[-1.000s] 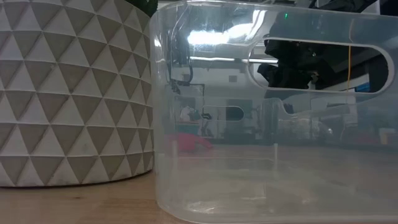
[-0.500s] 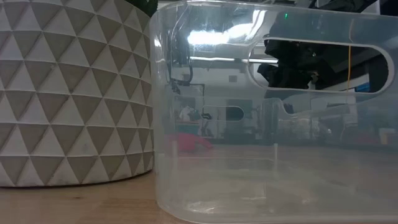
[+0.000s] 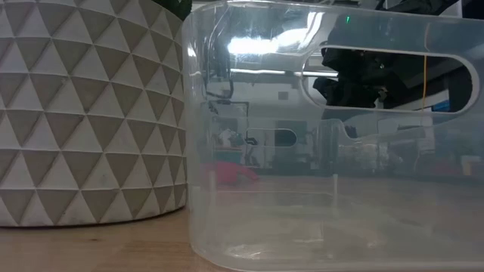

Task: Nest measuring cups in basket
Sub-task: Stack the blue measuring cup on top of the orange measuring cup

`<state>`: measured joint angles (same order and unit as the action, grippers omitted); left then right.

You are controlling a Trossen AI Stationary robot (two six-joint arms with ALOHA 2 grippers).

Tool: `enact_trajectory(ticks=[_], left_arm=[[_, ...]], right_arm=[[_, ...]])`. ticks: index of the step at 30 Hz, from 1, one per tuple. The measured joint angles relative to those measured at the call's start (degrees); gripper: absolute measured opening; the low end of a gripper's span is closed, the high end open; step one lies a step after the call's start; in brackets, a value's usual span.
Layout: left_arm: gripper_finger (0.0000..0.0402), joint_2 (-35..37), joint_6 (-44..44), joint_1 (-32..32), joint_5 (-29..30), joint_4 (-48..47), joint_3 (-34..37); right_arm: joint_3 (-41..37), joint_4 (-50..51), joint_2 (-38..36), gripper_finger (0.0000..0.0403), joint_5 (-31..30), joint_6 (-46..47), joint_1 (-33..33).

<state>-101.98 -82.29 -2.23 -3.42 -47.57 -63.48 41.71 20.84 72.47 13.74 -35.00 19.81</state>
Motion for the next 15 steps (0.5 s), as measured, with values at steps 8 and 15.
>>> enact_trajectory(ticks=[8, 15], left_arm=[[0.0236, 0.0, -2.8, 2.4, 3.0, 0.1, 0.0], [0.0237, -1.2, -3.3, 3.2, 3.4, 0.7, 0.0]], right_arm=[[0.0, 0.0, 0.0, 0.0117, 0.0, 0.0, 0.0], [0.0, 0.0, 0.0, 0.0117, 0.0, 0.0, 0.0]])
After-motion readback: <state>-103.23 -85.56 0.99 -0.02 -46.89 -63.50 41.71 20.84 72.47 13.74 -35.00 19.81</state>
